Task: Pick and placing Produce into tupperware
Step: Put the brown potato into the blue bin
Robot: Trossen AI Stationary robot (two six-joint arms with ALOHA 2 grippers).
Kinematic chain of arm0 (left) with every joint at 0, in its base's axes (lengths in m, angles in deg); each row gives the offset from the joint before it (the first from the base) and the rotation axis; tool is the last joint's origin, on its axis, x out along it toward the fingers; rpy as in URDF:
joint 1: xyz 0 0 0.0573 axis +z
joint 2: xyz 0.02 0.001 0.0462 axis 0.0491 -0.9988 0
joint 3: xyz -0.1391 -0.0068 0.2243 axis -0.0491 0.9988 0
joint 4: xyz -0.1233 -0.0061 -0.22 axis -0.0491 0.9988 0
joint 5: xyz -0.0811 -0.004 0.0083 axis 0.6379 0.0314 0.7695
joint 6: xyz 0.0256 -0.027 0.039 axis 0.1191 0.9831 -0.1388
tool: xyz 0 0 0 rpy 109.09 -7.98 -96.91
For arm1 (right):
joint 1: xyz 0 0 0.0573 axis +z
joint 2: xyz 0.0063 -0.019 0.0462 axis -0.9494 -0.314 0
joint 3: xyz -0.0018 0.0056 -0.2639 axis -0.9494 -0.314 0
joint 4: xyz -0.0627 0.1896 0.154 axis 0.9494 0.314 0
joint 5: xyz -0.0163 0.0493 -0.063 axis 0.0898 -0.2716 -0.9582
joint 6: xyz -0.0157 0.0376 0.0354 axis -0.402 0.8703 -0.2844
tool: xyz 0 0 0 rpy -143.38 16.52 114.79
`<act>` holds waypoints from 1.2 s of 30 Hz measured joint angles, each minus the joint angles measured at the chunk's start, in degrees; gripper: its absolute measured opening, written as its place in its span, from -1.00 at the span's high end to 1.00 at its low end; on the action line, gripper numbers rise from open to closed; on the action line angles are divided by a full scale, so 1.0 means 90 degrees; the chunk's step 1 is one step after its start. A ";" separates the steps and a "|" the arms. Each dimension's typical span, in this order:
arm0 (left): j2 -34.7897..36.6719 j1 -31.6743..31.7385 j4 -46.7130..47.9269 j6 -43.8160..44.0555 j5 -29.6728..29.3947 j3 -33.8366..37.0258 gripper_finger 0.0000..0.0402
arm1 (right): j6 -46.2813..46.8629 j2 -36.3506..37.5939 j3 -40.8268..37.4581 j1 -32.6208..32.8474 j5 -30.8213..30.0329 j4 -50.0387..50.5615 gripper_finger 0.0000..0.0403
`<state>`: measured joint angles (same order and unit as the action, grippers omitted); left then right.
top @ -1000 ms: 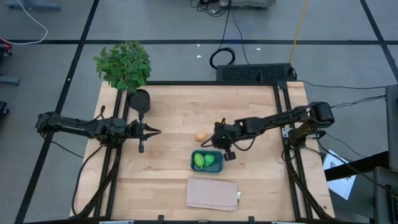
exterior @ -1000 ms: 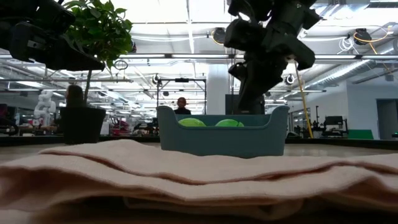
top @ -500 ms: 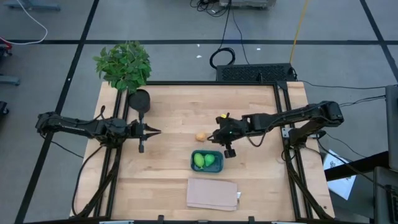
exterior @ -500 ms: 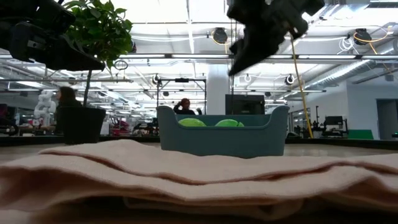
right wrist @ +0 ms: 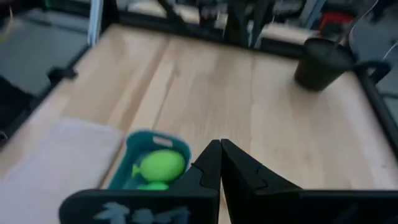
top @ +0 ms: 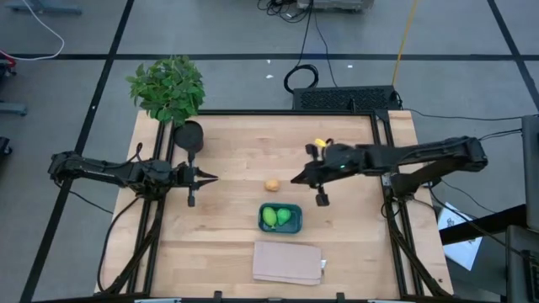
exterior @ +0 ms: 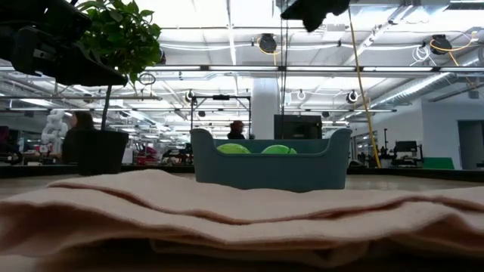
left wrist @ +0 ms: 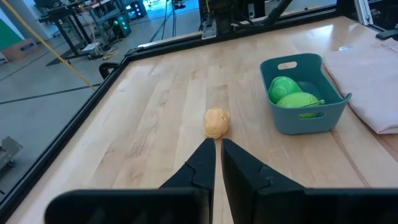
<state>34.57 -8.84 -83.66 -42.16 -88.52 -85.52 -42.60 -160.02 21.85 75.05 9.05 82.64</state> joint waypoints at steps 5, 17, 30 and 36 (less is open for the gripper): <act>0.0000 0.0000 0.0002 0.0015 0.0000 0.0000 0.85 | 0.0194 0.0885 -0.0387 0.0002 -0.0590 -0.0115 1.00; -0.0001 0.0000 0.0004 0.0005 0.0000 0.0000 0.85 | 0.1061 0.3259 -0.2576 0.0002 -0.0672 -0.1758 1.00; -0.0002 -0.0001 0.0004 0.0005 -0.0057 0.0000 0.85 | 0.1149 0.4610 -0.4686 0.0002 -0.0644 -0.3641 1.00; -0.0002 -0.0001 0.0004 0.0005 -0.0102 0.0000 0.85 | 0.0920 0.5070 -0.4962 -0.0033 -0.0666 -0.3589 1.00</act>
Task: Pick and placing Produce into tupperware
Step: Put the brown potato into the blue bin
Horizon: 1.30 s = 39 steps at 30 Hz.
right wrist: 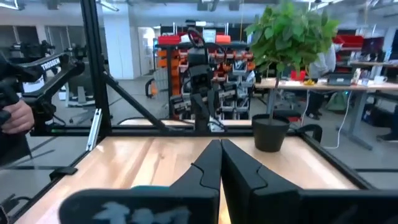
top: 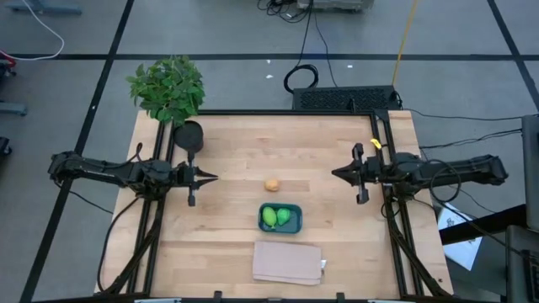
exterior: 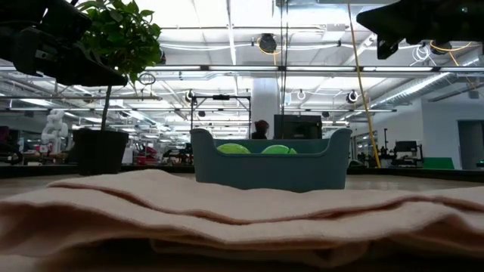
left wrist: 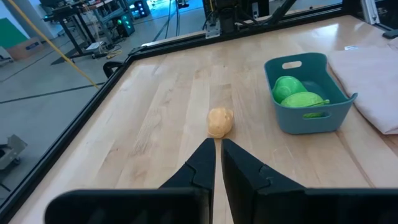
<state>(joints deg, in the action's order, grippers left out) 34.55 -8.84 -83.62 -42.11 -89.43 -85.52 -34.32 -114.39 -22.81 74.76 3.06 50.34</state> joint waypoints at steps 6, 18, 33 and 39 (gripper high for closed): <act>0.0000 0.0000 0.0000 0.0000 -0.0007 0.0000 0.85 | 0.0090 0.0388 -0.0003 -0.0266 0.0036 0.0398 1.00; -0.0001 0.0000 0.0000 -0.0022 -0.0012 0.0000 0.85 | 0.0274 0.0514 -0.0267 -0.0290 0.0384 0.0580 1.00; 0.0001 0.0000 -0.0002 -0.0144 -0.0018 0.0000 0.85 | 0.0012 0.0823 -0.1020 -0.0290 0.0410 -0.0485 1.00; 0.0000 -0.0001 -0.0009 -0.0168 -0.0302 0.0000 0.85 | -0.0031 0.1038 -0.1020 -0.0290 0.0561 -0.0400 1.00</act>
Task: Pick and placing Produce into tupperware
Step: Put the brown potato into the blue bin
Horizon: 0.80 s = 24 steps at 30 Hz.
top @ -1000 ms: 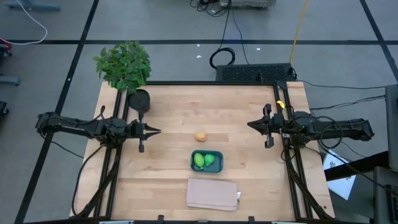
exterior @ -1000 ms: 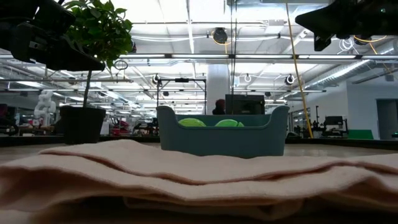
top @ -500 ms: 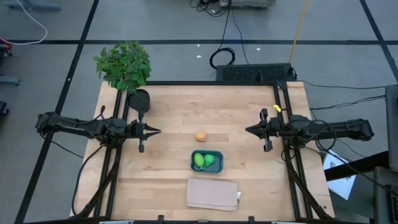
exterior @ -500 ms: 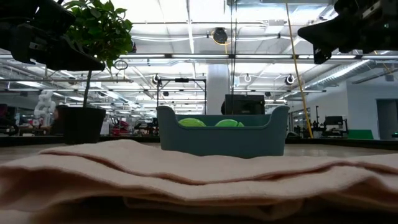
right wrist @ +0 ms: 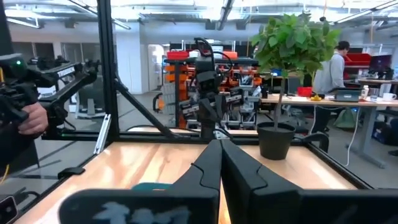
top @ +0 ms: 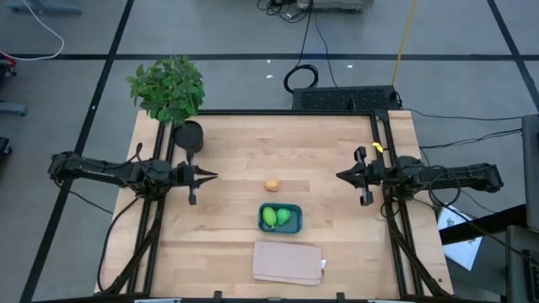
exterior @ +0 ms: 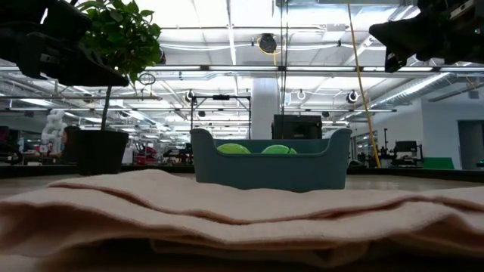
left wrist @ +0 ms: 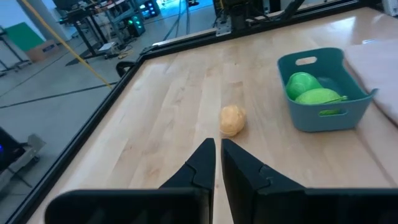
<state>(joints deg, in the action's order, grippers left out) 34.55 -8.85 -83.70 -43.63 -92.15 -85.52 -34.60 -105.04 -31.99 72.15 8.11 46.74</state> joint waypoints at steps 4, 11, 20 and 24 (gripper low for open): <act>0.0002 -0.0001 -0.0001 0.0008 -0.0151 0.0000 0.85 | -0.0074 0.0020 -0.0022 0.0003 0.0012 0.0067 1.00; 0.0001 -0.0001 -0.0006 -0.0003 -0.0155 0.0000 0.85 | -0.0297 0.0022 -0.0415 -0.0001 0.0158 -0.0578 1.00; -0.0001 -0.0001 -0.0082 0.0127 -0.0173 0.0000 0.85 | -0.0216 0.0022 -0.0556 0.0000 0.0141 -0.0741 1.00; -0.0001 0.0002 -0.0511 0.0420 -0.0254 0.0000 0.85 | -0.0216 0.0020 -0.0561 0.0000 0.0138 -0.0744 1.00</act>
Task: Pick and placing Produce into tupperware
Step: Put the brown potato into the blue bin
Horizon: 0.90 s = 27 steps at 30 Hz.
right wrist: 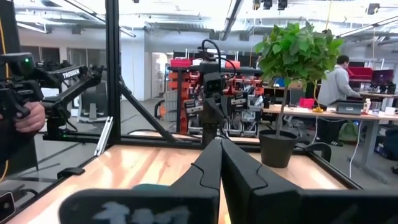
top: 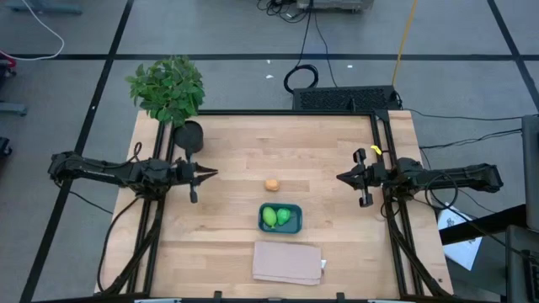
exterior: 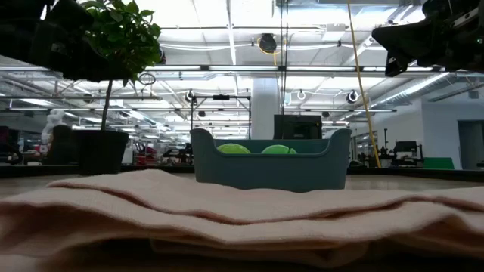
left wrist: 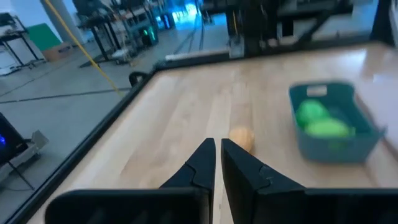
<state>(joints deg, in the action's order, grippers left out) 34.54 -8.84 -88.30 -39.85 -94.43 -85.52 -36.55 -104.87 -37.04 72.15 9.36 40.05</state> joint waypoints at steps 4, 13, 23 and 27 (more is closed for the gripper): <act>-0.0055 0.0000 -0.0532 0.0081 -0.0010 0.0000 0.85 | -0.0001 0.0002 -0.0008 0.0000 -0.0002 0.0007 1.00; -0.1434 0.0000 -0.2024 0.0064 -0.0017 -0.0272 0.85 | -0.0054 0.0000 -0.0017 0.0000 -0.0005 0.0062 1.00; -0.3728 0.0000 -0.1404 -0.0192 -0.0078 -0.1802 0.85 | -0.0068 0.0000 -0.0022 0.0000 -0.0007 0.0073 1.00; -0.4389 0.0006 -0.0881 -0.0364 -0.0078 -0.2558 0.85 | -0.0068 0.0000 -0.0022 0.0000 -0.0007 0.0136 1.00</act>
<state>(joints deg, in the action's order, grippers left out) -4.95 -8.79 -96.23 -43.13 -95.13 -108.54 -37.16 -104.87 -37.24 72.15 9.29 41.27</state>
